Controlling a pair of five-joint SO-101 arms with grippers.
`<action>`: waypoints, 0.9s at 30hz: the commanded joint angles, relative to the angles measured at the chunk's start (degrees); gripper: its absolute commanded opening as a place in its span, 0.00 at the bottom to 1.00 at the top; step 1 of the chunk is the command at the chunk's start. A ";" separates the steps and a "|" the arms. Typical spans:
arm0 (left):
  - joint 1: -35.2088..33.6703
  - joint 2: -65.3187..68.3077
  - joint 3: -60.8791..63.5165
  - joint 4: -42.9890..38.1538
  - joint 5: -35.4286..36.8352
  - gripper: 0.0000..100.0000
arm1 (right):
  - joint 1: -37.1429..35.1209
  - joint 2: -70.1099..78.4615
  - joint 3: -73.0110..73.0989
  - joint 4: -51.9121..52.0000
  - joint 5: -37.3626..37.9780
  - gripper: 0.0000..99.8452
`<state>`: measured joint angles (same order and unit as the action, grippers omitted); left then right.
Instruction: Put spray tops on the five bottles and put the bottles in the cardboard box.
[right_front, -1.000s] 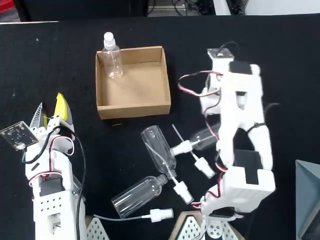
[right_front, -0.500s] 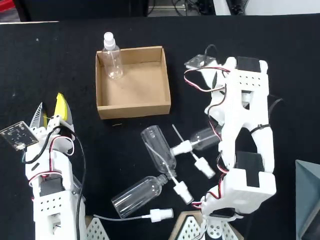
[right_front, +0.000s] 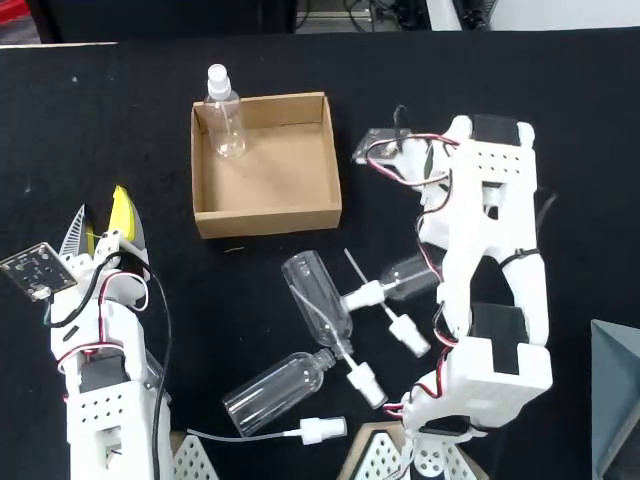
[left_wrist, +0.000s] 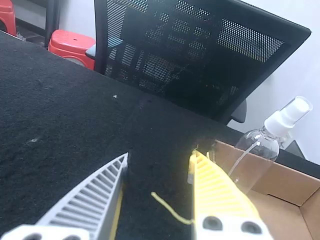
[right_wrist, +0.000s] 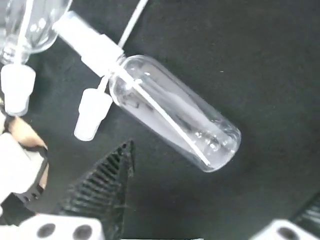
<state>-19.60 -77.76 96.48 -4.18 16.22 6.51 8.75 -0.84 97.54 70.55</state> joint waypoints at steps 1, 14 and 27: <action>-0.31 -0.44 1.45 0.26 -0.53 0.19 | -0.09 -4.26 0.66 0.44 3.96 0.48; -0.31 -0.44 1.45 0.26 -0.53 0.19 | -0.26 -4.26 10.77 -11.16 12.75 0.48; -0.31 -0.44 1.45 0.26 -0.53 0.19 | -1.49 -4.18 21.23 -24.00 12.75 0.48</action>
<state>-19.60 -77.76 96.48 -4.18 16.13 6.51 8.75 19.82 76.88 82.68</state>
